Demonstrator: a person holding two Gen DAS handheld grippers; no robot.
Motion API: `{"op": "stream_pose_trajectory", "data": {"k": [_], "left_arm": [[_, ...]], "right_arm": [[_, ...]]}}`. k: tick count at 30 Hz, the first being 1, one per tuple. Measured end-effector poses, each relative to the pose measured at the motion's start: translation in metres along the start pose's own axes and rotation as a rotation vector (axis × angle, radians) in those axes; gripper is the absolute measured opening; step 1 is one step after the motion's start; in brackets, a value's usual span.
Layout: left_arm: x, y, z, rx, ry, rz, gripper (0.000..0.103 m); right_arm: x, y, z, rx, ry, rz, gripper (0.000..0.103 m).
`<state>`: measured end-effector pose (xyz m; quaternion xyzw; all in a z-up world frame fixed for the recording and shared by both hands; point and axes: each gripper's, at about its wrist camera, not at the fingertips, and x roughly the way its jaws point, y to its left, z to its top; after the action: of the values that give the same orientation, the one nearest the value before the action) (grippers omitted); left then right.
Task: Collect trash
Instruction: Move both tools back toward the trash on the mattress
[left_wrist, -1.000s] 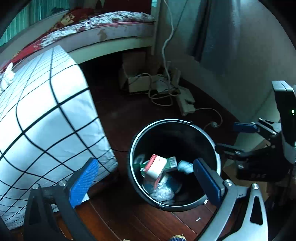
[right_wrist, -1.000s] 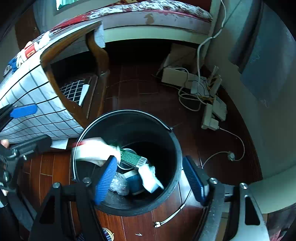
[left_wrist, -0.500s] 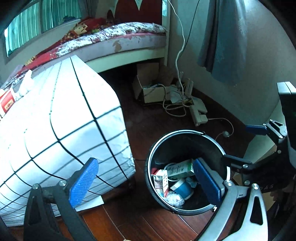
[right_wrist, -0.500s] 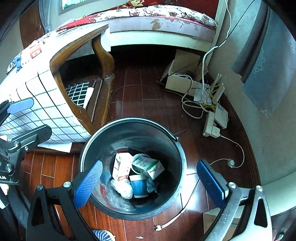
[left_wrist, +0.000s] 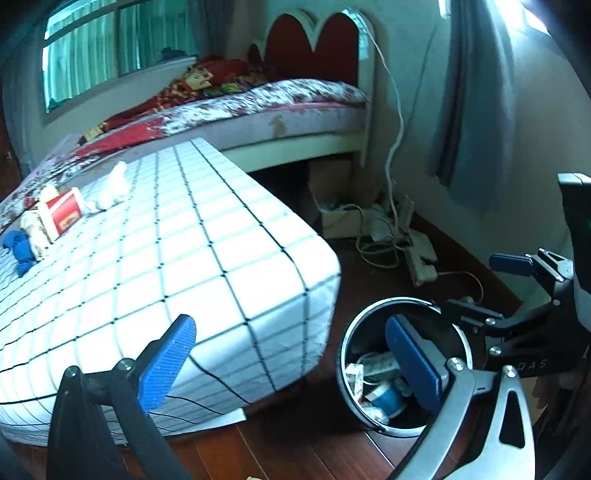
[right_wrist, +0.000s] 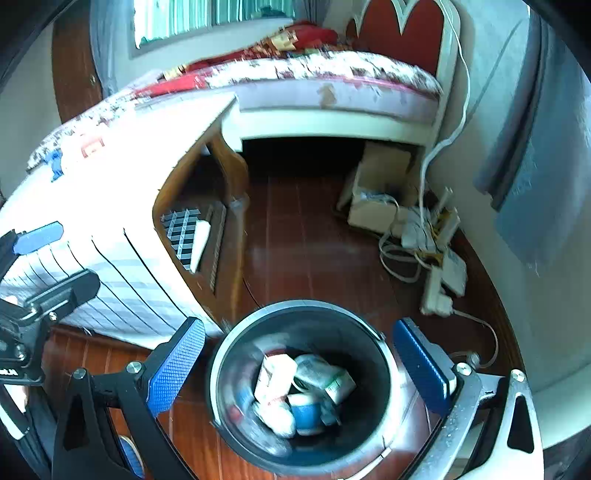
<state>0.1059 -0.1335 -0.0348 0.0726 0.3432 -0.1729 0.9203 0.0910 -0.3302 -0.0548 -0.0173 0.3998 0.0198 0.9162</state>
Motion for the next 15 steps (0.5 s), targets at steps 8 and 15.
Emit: {"op": "stream_pose_trajectory", "data": {"k": [8, 15], "left_arm": [[-0.017, 0.049, 0.006, -0.061, -0.045, 0.081, 0.102], [-0.030, 0.094, -0.002, -0.123, -0.059, 0.153, 0.102]], "right_arm": [[-0.003, 0.045, 0.034, -0.019, -0.080, 0.050, 0.102], [-0.003, 0.091, 0.055, -0.059, -0.120, 0.102, 0.102]]}}
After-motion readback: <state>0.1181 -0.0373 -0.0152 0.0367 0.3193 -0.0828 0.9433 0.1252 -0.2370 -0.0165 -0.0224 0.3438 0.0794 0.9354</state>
